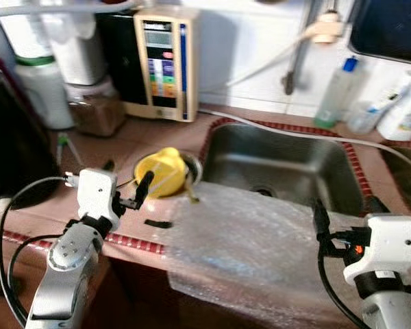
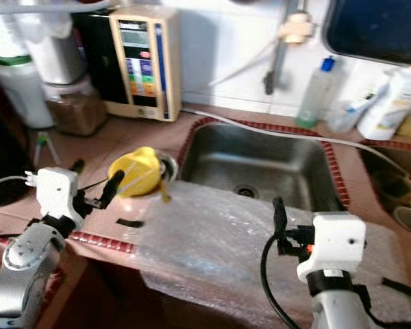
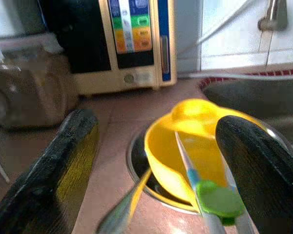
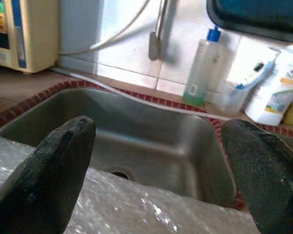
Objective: Kitchen organization
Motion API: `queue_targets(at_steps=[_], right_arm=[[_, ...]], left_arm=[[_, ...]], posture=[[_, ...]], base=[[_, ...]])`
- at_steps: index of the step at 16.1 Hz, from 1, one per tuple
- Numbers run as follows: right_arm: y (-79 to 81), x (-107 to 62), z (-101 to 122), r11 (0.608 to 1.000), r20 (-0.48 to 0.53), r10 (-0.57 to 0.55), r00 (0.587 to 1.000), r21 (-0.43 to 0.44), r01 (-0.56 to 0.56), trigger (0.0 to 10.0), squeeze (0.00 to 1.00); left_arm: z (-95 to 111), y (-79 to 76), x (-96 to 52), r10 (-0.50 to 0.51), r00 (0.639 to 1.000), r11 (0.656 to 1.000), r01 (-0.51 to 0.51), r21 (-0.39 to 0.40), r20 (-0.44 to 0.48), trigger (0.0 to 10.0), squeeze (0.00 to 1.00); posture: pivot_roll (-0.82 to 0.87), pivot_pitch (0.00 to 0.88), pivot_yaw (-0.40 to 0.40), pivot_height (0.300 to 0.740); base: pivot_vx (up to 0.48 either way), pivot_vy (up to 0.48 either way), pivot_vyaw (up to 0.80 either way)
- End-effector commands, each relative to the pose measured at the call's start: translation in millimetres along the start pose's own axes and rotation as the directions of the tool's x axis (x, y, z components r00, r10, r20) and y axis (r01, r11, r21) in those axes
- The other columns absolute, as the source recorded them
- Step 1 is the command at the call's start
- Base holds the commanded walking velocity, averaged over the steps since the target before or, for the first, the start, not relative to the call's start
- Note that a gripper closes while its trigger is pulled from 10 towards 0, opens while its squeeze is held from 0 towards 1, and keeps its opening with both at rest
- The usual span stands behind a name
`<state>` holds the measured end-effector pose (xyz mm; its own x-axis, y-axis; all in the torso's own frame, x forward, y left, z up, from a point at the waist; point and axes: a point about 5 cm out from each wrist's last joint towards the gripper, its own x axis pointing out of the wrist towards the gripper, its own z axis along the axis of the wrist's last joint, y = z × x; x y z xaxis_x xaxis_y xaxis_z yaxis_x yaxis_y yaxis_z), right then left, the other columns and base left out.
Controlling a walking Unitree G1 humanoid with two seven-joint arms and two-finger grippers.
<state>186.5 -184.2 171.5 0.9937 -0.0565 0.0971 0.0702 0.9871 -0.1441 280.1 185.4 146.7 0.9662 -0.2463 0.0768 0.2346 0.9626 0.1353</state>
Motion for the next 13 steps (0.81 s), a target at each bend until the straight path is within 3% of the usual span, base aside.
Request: queue_targets(at_steps=[1, 3, 7, 10, 13], right_arm=[[1.1, 2.2, 3, 1.000, 0.018, 0.010, 1.000, -0.008, -0.009, 10.0, 0.00], [2.6, 5.5, 6, 1.000, 0.034, 0.023, 0.999, -0.011, -0.022, 10.0, 0.00], [1.9, 5.0, 7, 0.999, 0.038, 0.041, 0.998, -0.026, -0.040, 10.0, 0.00], [20.9, 5.9, 5, 0.980, 0.023, 0.192, 0.981, 0.051, -0.193, 10.0, 0.00], [27.1, -0.2, -5, 0.968, -0.029, 0.249, 0.968, 0.049, -0.248, 10.0, 0.00]], left_arm=[[4, -2.9, 1.4, -0.008, 1.000, 1.000, 0.008, 0.008, 0.011, 10.0, 0.00], [-4, 2.0, 4.2, 0.005, 1.000, 1.000, -0.005, -0.018, -0.025, 10.0, 0.00], [-4, 4.1, 5.2, -0.031, 0.999, 0.999, 0.031, -0.014, -0.014, 10.0, 0.00], [-10, 10.8, 1.7, 0.018, 0.999, 1.000, -0.019, -0.023, -0.028, 10.0, 0.00], [-10, 10.8, 4.3, 0.036, 0.999, 0.999, -0.036, -0.014, -0.029, 10.0, 0.00]], posture=[[0.06, 0.018, -0.011, 0.740], [0.06, 0.012, -0.012, 0.740], [0.06, 0.013, -0.008, 0.740], [0.06, 0.012, -0.009, 0.740], [0.06, 0.012, -0.014, 0.740]], base=[[0.000, 0.000, 0.00], [0.000, 0.000, 0.00], [0.000, 0.000, 0.00], [0.000, 0.000, 0.00], [0.000, 0.000, 0.00]])
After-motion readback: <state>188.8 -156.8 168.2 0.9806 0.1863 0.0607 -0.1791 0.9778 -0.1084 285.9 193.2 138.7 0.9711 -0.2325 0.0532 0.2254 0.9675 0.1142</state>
